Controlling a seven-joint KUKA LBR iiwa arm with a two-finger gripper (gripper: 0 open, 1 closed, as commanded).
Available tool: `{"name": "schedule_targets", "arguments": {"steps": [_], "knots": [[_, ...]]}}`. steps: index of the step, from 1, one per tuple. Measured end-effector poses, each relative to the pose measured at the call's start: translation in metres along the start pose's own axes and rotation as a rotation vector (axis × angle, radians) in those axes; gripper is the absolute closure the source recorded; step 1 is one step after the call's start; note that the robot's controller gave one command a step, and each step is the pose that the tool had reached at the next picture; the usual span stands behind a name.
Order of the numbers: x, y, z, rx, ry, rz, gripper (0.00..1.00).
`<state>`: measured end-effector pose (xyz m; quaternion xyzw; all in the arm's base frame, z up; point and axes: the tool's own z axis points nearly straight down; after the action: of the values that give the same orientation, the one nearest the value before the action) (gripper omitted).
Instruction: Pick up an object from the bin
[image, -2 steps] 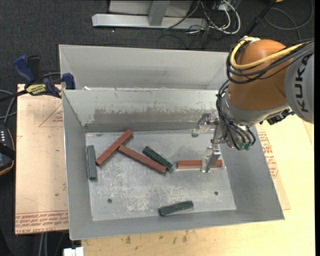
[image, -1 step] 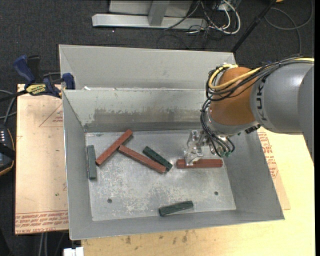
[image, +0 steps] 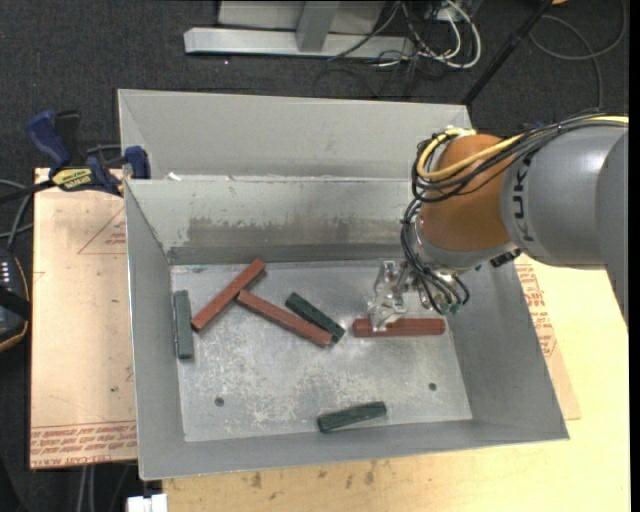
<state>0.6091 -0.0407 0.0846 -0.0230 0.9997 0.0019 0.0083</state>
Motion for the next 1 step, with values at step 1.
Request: {"name": "schedule_targets", "arguments": {"steps": [1], "knots": [[0.0108,0.0059,-0.0424,0.002,0.018,0.007,1.00]]}}
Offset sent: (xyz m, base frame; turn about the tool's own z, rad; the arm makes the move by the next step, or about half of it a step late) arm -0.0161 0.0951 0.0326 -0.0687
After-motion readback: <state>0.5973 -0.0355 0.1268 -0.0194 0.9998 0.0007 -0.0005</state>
